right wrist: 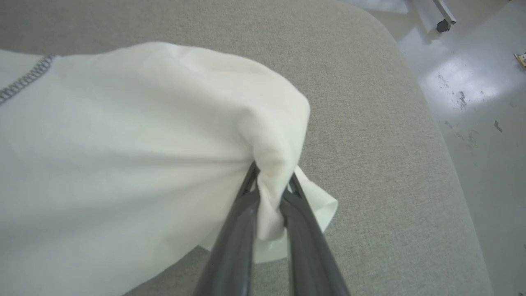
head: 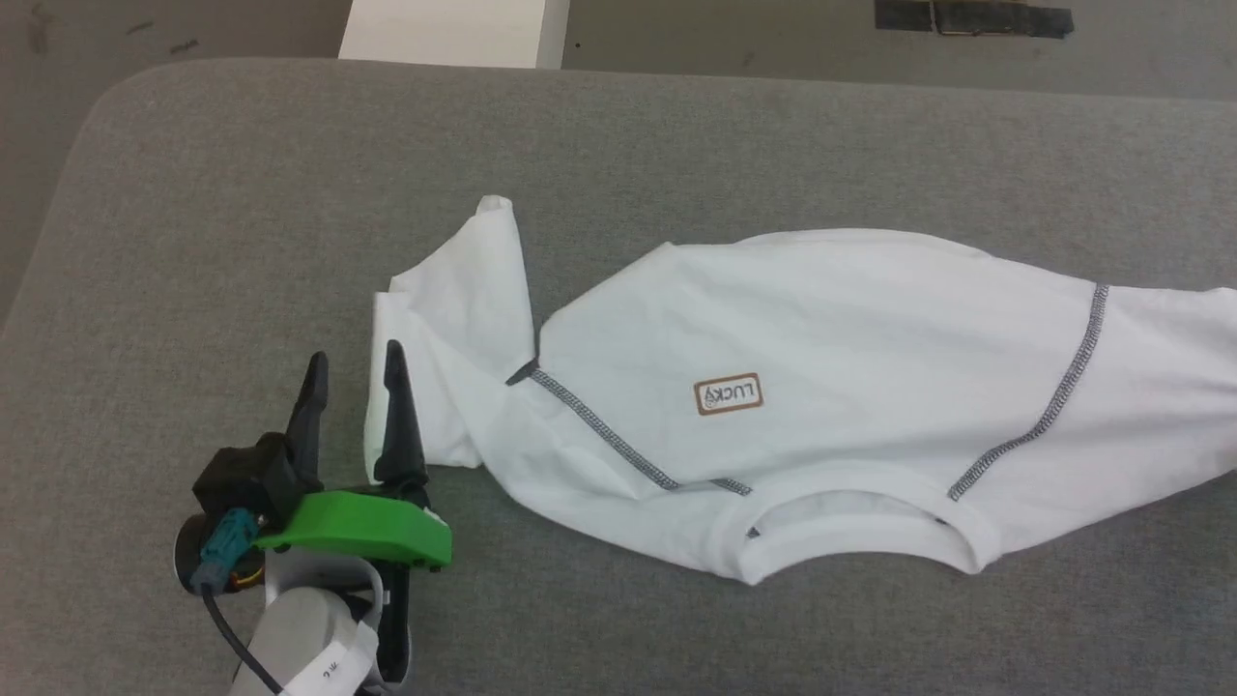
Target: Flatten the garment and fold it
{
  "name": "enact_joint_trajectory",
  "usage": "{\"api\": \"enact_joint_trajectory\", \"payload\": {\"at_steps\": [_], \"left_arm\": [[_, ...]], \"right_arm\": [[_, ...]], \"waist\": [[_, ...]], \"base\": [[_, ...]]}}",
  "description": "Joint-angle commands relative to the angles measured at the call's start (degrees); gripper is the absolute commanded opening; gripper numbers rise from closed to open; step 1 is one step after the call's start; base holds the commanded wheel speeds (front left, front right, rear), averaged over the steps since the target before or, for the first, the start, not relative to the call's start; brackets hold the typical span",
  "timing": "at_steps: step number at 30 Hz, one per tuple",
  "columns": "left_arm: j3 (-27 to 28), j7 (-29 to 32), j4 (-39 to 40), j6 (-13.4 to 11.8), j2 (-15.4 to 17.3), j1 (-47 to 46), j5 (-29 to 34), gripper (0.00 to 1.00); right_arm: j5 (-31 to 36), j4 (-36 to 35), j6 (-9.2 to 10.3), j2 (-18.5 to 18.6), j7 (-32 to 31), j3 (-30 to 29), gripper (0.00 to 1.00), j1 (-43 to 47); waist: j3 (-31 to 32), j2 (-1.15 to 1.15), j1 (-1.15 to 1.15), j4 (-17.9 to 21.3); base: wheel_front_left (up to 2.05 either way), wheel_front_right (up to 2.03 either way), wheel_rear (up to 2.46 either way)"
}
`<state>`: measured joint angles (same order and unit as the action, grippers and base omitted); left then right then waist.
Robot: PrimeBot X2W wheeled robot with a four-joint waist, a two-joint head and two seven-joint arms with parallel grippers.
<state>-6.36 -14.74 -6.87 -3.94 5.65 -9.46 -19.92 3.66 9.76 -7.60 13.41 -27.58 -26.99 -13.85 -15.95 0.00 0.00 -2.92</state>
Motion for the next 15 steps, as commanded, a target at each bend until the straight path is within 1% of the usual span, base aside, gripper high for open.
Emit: {"api": "enact_joint_trajectory", "payload": {"at_steps": [1,2,3,4,7,10,12,15], "left_arm": [[0.1,-0.3,-0.4,0.6,-0.2,-1.0,0.4,1.0],[0.1,-0.3,-0.7,1.0,-0.3,-1.1,0.6,1.0],[0.1,-0.3,-1.0,1.3,-0.4,-1.1,0.7,1.0],[0.0,-0.3,-1.4,1.7,-0.5,-1.0,0.9,1.0],[0.1,-0.3,-2.3,2.3,-0.5,-0.4,1.2,1.0],[-0.6,0.5,-3.4,3.1,0.3,0.9,1.4,1.0],[-1.5,2.4,-3.5,3.8,1.0,1.9,1.4,1.0],[-3.4,7.0,-3.7,5.1,1.4,3.2,0.9,1.0]], "right_arm": [[0.0,1.4,0.11,0.2,1.0,0.2,0.0,-1.1],[-0.2,2.6,0.11,0.7,2.0,0.2,0.1,-1.8],[-0.2,3.4,0.11,0.8,2.8,0.3,0.47,-2.1],[-0.3,3.9,0.11,0.7,4.4,0.2,1.0,-2.3],[-0.7,3.3,0.11,-1.0,9.1,0.0,1.0,-1.6],[-1.8,0.3,0.11,-3.3,15.9,1.6,1.0,0.9],[-2.8,-1.9,0.11,-4.8,20.0,2.7,1.0,3.2],[-3.9,-4.9,0.11,-6.7,24.1,4.9,1.0,7.0]], "waist": [[0.0,0.0,0.0,-0.2],[0.0,0.0,0.0,-0.3],[0.2,0.0,0.0,-0.4],[0.6,0.0,0.0,-0.5],[1.9,0.0,0.0,-0.4],[3.8,0.0,0.0,0.0],[4.8,0.0,0.0,0.4],[6.2,0.0,0.0,0.9]], "base": [[0.0,0.0,0.0],[0.0,0.0,0.0],[0.0,0.0,0.0],[0.0,0.0,0.0],[0.0,0.0,0.0],[0.0,0.0,0.0],[0.0,0.0,0.0],[0.0,0.0,0.0]]}}
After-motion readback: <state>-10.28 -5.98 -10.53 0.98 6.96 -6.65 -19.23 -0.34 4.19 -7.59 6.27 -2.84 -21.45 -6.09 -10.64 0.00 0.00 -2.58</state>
